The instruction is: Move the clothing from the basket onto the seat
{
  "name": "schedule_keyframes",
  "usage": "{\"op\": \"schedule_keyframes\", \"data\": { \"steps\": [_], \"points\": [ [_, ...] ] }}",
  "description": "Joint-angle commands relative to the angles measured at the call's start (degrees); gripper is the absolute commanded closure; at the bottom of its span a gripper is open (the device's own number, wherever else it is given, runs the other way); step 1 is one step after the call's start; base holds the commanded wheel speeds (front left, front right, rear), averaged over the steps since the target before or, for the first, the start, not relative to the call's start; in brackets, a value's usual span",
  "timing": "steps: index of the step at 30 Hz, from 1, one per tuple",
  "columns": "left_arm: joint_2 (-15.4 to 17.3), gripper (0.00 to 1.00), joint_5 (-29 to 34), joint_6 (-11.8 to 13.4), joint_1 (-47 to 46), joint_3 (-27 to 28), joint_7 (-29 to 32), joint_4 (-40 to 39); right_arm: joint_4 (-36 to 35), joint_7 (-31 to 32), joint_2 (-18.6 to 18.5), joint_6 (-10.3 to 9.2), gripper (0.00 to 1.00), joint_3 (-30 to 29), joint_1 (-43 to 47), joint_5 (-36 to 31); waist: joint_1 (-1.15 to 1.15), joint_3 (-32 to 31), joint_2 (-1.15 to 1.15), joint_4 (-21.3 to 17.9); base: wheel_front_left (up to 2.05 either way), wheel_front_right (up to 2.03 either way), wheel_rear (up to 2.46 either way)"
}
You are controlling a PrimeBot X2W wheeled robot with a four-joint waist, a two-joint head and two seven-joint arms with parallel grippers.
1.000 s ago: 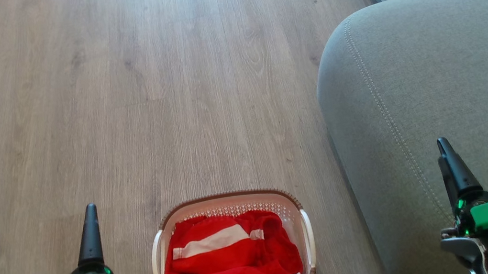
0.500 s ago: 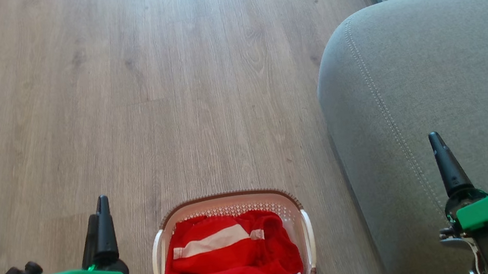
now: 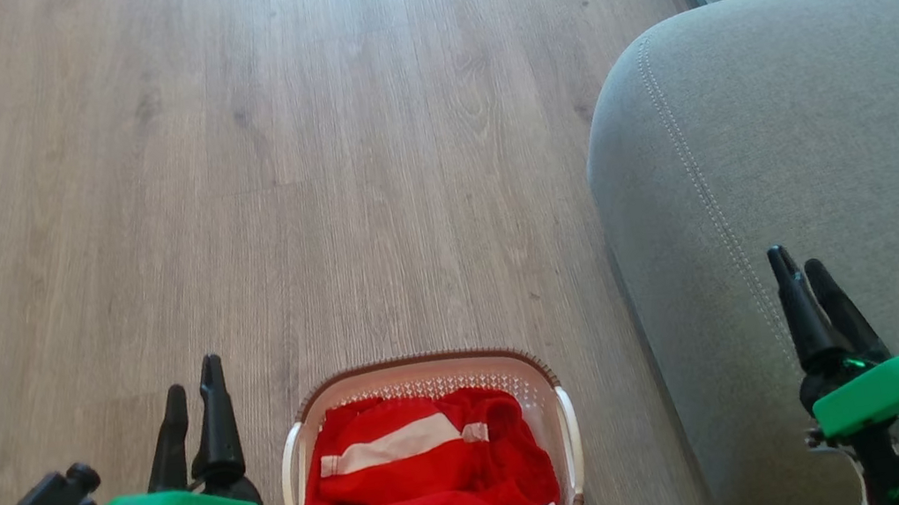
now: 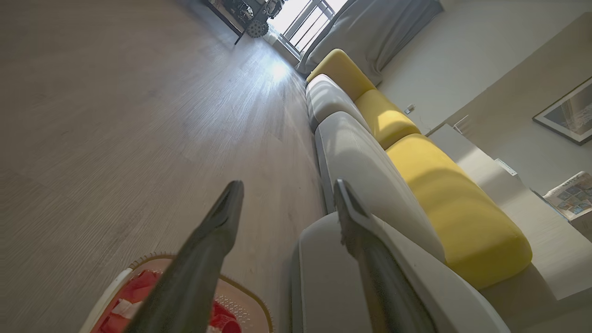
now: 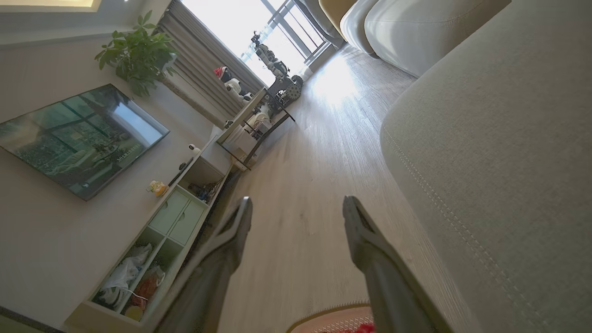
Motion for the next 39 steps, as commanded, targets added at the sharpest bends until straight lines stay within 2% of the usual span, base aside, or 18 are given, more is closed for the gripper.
{"op": "schedule_keyframes", "data": {
  "steps": [1,22,39],
  "points": [
    [0.79,0.0,2.11,0.29,-2.44,0.58,-0.67,-2.41,-2.51,-0.79,-1.36,0.01,0.0,0.96,-2.53,-1.75,0.0,-0.03,0.0,0.0,0.0,0.0,0.0],
    [0.91,0.0,18.14,0.9,-2.23,-0.52,-4.36,-2.78,-3.0,-4.49,-2.24,0.01,0.0,2.76,-2.06,-17.25,0.0,-0.25,0.0,0.18,0.0,0.0,0.0],
    [0.98,0.0,27.65,1.08,-2.2,-1.63,-7.04,-4.52,-3.89,-7.19,-2.45,0.01,0.0,3.73,-1.91,-27.29,0.0,-0.21,0.0,0.4,0.0,0.0,0.0]
  ]
}}
